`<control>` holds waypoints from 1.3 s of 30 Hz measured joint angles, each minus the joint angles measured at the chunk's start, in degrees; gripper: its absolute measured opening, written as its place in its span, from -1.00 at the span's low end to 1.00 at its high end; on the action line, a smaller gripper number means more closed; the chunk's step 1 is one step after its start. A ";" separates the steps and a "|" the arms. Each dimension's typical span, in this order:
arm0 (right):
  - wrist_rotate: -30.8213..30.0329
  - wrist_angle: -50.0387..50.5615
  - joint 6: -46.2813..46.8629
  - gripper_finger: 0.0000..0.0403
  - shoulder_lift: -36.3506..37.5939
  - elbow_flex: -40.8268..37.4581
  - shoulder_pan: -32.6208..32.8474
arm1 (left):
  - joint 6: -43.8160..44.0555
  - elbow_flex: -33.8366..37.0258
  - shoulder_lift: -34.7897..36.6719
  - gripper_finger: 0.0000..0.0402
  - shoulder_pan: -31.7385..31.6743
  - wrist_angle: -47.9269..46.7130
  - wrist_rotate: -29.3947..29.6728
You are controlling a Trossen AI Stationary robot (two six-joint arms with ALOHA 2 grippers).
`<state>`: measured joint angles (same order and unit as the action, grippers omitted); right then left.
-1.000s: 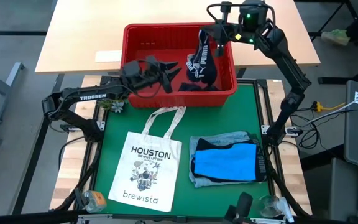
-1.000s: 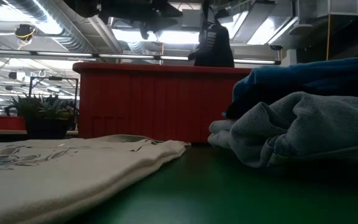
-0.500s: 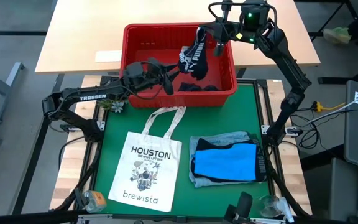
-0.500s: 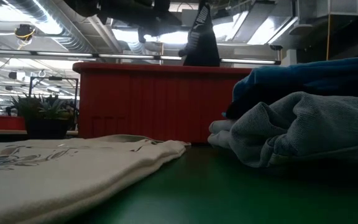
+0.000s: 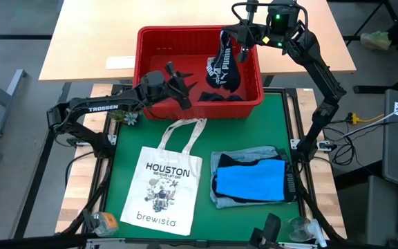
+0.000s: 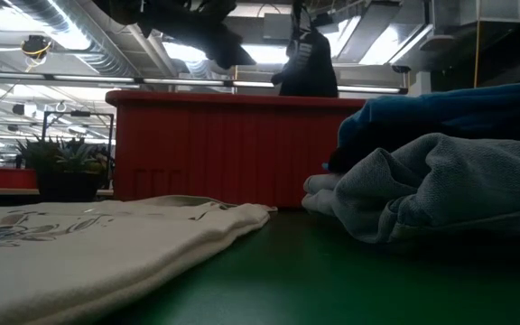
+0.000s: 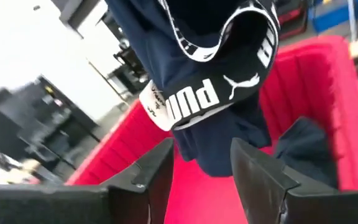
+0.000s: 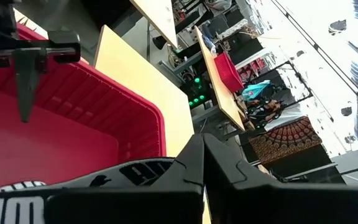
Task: Fold Laundry from Bin
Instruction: Fold the dark blue boxer
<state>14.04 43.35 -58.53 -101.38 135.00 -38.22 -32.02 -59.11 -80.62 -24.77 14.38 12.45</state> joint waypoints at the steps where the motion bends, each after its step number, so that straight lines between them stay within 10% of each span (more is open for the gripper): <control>1: 0.00 0.00 0.23 -1.00 0.00 0.00 0.00 | -1.83 0.00 0.00 -0.24 -0.04 0.03 0.33; 39: 0.20 0.01 0.40 -1.00 0.00 0.00 0.00 | -7.29 0.02 -15.49 -0.24 -5.31 26.73 -2.78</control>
<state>14.24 43.36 -58.13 -101.38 135.00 -38.22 -39.31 -59.09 -96.11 -30.09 41.11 9.67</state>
